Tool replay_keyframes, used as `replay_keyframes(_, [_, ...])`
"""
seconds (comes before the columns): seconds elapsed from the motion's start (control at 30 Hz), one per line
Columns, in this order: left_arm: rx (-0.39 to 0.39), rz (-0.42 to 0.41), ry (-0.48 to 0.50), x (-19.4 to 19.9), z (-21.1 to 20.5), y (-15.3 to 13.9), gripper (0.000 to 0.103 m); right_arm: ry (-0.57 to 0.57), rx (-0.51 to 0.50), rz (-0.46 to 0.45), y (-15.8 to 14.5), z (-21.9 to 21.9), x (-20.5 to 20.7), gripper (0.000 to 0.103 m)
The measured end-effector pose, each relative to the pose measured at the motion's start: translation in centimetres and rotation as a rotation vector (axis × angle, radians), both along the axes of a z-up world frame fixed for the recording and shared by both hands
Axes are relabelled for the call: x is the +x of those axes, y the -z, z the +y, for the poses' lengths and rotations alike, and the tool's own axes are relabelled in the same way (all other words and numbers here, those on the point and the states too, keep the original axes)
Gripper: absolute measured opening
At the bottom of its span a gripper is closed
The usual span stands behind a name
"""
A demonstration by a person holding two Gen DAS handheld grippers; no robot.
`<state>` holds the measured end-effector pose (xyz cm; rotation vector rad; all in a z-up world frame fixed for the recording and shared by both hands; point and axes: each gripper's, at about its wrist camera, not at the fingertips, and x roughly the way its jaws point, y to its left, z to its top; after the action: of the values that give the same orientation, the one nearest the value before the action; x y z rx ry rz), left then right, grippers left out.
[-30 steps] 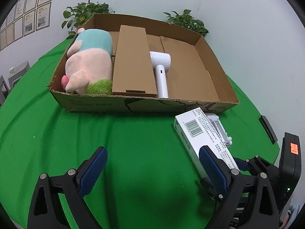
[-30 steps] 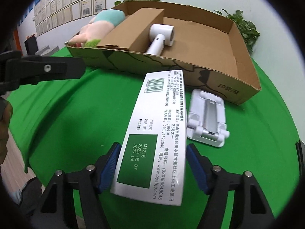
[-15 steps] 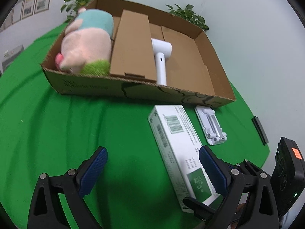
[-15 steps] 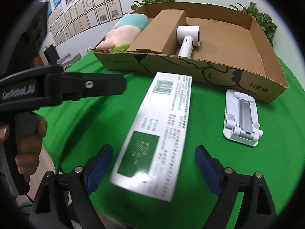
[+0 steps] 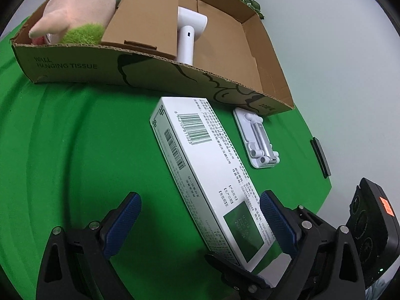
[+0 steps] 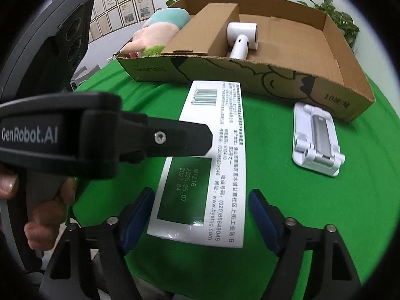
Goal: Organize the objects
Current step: 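Grasp the white-and-green product box with the right gripper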
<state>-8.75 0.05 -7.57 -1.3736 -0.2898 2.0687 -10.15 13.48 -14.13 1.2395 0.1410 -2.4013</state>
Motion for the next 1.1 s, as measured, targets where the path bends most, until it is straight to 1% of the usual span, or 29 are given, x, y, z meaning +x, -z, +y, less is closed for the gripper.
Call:
replay_keyframes(0.07, [0.001, -0.004, -0.003, 0.1, 0.2, 0.2, 0.091, 0.006, -0.014, -0.024, 0.3, 0.1, -0.2, 0.066])
replay_keyframes(0.1, [0.001, -0.005, -0.001, 0.2, 0.3, 0.3, 0.09, 0.009, -0.014, -0.015, 0.2, 0.1, -0.1, 0.066])
replay_keyframes(0.23, [0.006, 0.0, -0.008, 0.4, 0.2, 0.4, 0.087, 0.019, -0.068, -0.039, 0.1, 0.4, 0.0, 0.066])
replay_keyframes(0.27, [0.007, 0.0, -0.009, 0.3, 0.2, 0.4, 0.084, 0.022, -0.087, -0.047, 0.0, 0.5, 0.0, 0.066])
replay_keyframes(0.3, [0.008, 0.0, -0.008, 0.3, 0.2, 0.4, 0.079, 0.025, -0.115, -0.059, 0.0, 0.6, -0.1, 0.066])
replay_keyframes(0.37, [0.012, -0.006, 0.0, 0.3, 0.3, 0.5, 0.072, 0.011, -0.166, -0.075, -0.1, 0.6, 0.0, 0.065])
replay_keyframes(0.4, [0.009, -0.003, 0.001, 0.3, 0.4, 0.5, 0.07, -0.003, -0.182, -0.077, -0.2, 0.5, 0.1, 0.065])
replay_keyframes(0.5, [0.039, -0.021, 0.007, 0.3, 0.2, 0.6, 0.063, -0.016, -0.193, -0.078, -0.4, 0.1, 0.4, 0.064])
replay_keyframes(0.6, [0.048, -0.009, 0.009, 0.6, 0.2, 0.3, 0.06, -0.016, -0.187, -0.072, -0.4, -0.1, 0.4, 0.063])
replay_keyframes(0.7, [0.051, 0.024, 0.013, 0.8, 0.2, -0.6, 0.058, -0.015, -0.168, -0.034, -0.9, -0.3, 0.7, 0.062])
replay_keyframes(0.87, [0.05, 0.062, 0.023, 0.9, 0.4, -1.9, 0.056, -0.004, -0.166, 0.006, -1.7, -0.3, 0.9, 0.061])
replay_keyframes(1.0, [0.047, 0.107, 0.038, 1.1, 0.9, -3.5, 0.054, 0.014, -0.185, 0.039, -2.5, 0.0, 1.0, 0.061])
replay_keyframes(1.1, [0.047, 0.14, 0.05, 0.7, 1.4, -5.0, 0.054, 0.027, -0.185, 0.08, -3.6, 0.3, 0.7, 0.061])
